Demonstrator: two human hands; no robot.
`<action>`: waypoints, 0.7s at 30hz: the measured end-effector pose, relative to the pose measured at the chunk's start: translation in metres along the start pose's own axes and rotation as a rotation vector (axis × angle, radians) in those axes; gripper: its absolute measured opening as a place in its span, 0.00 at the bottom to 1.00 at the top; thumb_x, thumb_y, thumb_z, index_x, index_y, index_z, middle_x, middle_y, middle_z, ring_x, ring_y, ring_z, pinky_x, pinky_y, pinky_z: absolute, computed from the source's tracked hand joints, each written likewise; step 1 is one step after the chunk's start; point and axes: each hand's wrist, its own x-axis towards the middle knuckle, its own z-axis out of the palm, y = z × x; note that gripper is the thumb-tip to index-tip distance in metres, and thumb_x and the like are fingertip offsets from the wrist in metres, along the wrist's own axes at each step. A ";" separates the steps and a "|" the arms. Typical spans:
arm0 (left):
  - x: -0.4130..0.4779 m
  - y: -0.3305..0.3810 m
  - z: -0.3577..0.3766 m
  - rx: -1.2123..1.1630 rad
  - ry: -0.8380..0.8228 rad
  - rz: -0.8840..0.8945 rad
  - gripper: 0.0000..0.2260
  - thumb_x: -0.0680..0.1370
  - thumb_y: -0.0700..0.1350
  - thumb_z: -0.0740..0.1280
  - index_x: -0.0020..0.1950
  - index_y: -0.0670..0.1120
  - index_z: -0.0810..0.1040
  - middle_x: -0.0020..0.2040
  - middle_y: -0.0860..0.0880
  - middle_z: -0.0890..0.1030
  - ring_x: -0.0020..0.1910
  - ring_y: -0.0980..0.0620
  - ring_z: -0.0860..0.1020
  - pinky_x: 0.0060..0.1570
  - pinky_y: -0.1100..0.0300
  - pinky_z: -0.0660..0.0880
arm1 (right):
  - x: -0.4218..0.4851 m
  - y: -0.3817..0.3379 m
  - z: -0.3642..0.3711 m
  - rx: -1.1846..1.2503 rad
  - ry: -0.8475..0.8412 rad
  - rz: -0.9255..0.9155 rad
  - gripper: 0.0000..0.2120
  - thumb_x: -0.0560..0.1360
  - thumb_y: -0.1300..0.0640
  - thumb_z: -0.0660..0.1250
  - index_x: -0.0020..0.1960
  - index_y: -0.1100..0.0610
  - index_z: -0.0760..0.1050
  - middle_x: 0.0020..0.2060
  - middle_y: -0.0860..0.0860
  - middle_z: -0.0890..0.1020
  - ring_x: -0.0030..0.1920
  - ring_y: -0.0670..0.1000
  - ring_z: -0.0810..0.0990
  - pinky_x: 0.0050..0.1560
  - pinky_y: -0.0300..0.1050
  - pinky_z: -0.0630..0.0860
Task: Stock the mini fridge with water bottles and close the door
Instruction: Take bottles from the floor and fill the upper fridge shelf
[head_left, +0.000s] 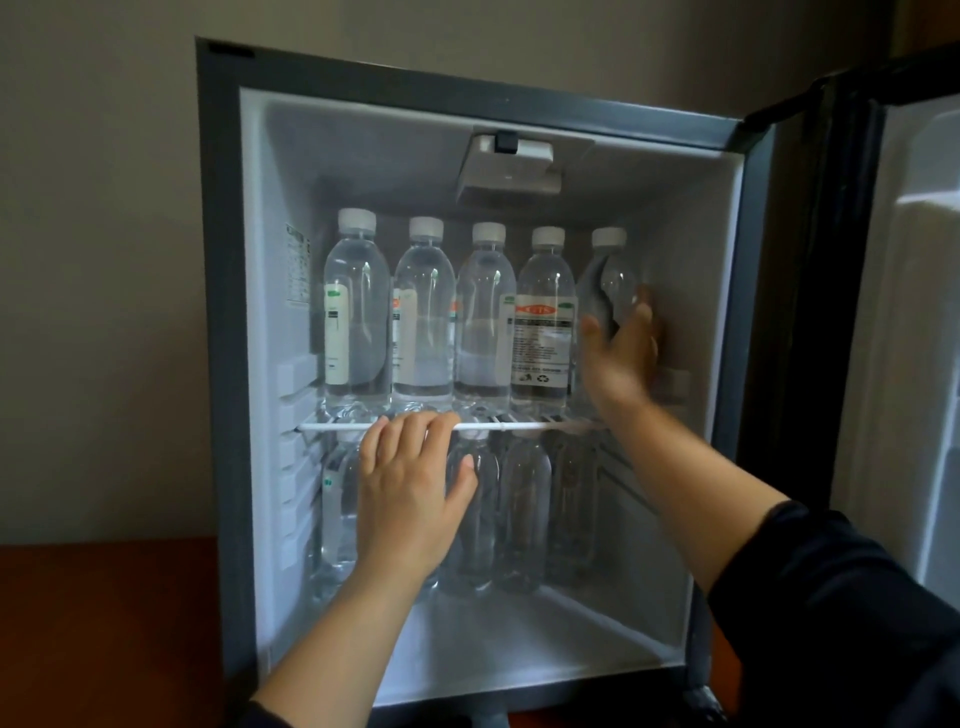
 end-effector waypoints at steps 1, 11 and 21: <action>0.000 0.000 0.001 -0.003 0.002 0.001 0.14 0.72 0.52 0.57 0.55 0.48 0.73 0.49 0.50 0.78 0.52 0.51 0.68 0.64 0.52 0.59 | 0.000 0.002 0.002 0.010 0.002 0.004 0.32 0.78 0.57 0.62 0.77 0.56 0.50 0.73 0.57 0.59 0.73 0.55 0.61 0.69 0.42 0.59; 0.001 0.003 -0.010 0.003 -0.099 -0.011 0.15 0.72 0.51 0.59 0.56 0.48 0.73 0.52 0.50 0.78 0.55 0.50 0.72 0.66 0.52 0.58 | -0.017 0.020 -0.006 -0.034 -0.100 -0.049 0.31 0.78 0.62 0.61 0.77 0.60 0.50 0.74 0.58 0.59 0.74 0.55 0.59 0.70 0.38 0.55; 0.004 0.019 -0.075 -0.187 -0.563 -0.157 0.24 0.78 0.47 0.60 0.74 0.48 0.59 0.76 0.51 0.58 0.75 0.51 0.55 0.72 0.55 0.56 | -0.084 0.023 -0.038 -0.012 -0.260 -0.029 0.13 0.78 0.59 0.62 0.62 0.59 0.73 0.59 0.55 0.77 0.60 0.53 0.75 0.55 0.41 0.70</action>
